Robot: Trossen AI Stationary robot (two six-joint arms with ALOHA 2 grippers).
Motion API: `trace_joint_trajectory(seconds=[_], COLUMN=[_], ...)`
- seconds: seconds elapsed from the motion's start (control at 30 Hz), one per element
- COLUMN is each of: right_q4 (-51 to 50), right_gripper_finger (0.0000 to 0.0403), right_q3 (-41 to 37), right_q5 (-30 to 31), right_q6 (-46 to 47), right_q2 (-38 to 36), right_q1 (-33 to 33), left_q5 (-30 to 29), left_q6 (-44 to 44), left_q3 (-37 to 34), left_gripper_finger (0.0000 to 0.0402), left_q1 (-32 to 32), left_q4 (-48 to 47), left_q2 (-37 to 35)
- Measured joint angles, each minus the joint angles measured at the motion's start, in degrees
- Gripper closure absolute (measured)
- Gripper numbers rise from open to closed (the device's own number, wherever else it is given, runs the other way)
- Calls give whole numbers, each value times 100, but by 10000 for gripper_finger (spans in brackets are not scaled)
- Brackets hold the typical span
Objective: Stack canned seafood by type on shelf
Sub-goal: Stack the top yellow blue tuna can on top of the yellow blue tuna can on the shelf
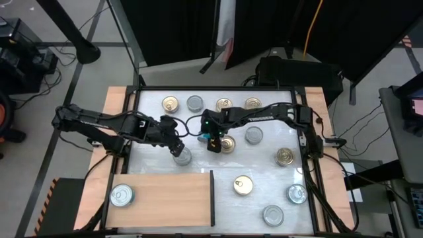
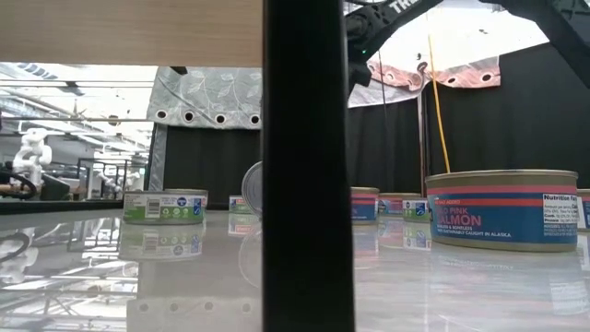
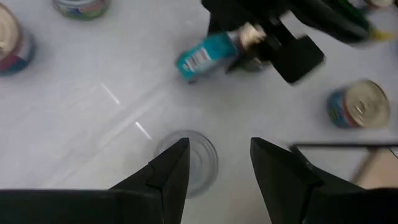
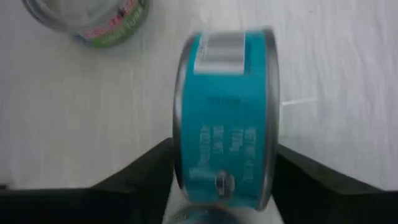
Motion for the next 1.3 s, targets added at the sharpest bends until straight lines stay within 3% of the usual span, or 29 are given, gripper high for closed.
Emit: trace_joint_trajectory(seconds=[0.13,0.2,0.43,0.63,0.83,0.97,1.07,1.3], right_q4=[-220,-319,-521,-315,126,460,610,957], right_gripper_finger=[273,294,292,260,275,277,274,273], right_q3=[0,0,-4,-4,2,2,2,2], right_q5=[-33,-82,-600,-1338,-1651,-1635,-1635,-1620], right_q6=[-24,-63,76,776,1308,1592,1750,1776], right_q2=[-232,-431,-1416,-2418,-2979,-3064,-3054,-3053], right_q1=[0,0,26,212,402,486,523,568], left_q5=[39,30,-310,-828,-1043,-570,87,778], left_q6=[-34,-132,57,1309,2663,3273,3308,3326], left_q3=[0,0,0,9,25,42,42,39], left_gripper_finger=[213,203,167,133,90,69,66,66], left_q1=[-334,-489,-744,-684,-434,-176,16,287], left_q4=[-10,-42,259,2033,3102,3622,3685,3506], left_q2=[-166,-269,-579,-791,-809,-774,-761,-560])
